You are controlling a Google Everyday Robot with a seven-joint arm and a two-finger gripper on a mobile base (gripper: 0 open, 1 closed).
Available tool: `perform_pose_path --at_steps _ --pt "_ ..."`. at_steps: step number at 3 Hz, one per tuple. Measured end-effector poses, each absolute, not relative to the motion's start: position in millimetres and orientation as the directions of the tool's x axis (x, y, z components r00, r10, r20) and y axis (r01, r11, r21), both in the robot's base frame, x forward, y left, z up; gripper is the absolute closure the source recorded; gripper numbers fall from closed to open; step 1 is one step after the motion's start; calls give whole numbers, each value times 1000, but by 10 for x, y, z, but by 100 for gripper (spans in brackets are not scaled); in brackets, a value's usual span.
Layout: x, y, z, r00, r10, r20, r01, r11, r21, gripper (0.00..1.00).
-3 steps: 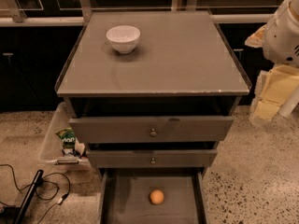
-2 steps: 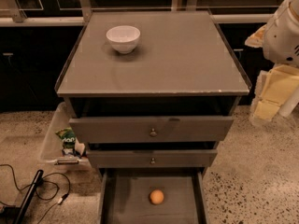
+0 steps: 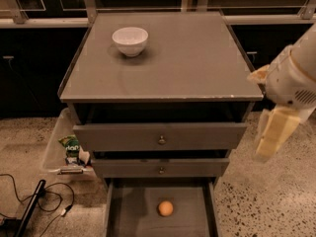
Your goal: Pick orange from bottom drawer and place on counter
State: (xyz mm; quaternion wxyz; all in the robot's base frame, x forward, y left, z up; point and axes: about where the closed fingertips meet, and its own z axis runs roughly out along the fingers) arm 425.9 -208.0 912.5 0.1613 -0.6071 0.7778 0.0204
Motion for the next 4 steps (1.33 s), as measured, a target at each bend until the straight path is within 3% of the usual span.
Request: perform_pose_path --at_steps 2,4 --pt "3969 -1955 7787 -163 -919 -360 -969 217 -116 0" --pt "3961 -1966 7488 -190 -906 -379 -969 234 -74 0"
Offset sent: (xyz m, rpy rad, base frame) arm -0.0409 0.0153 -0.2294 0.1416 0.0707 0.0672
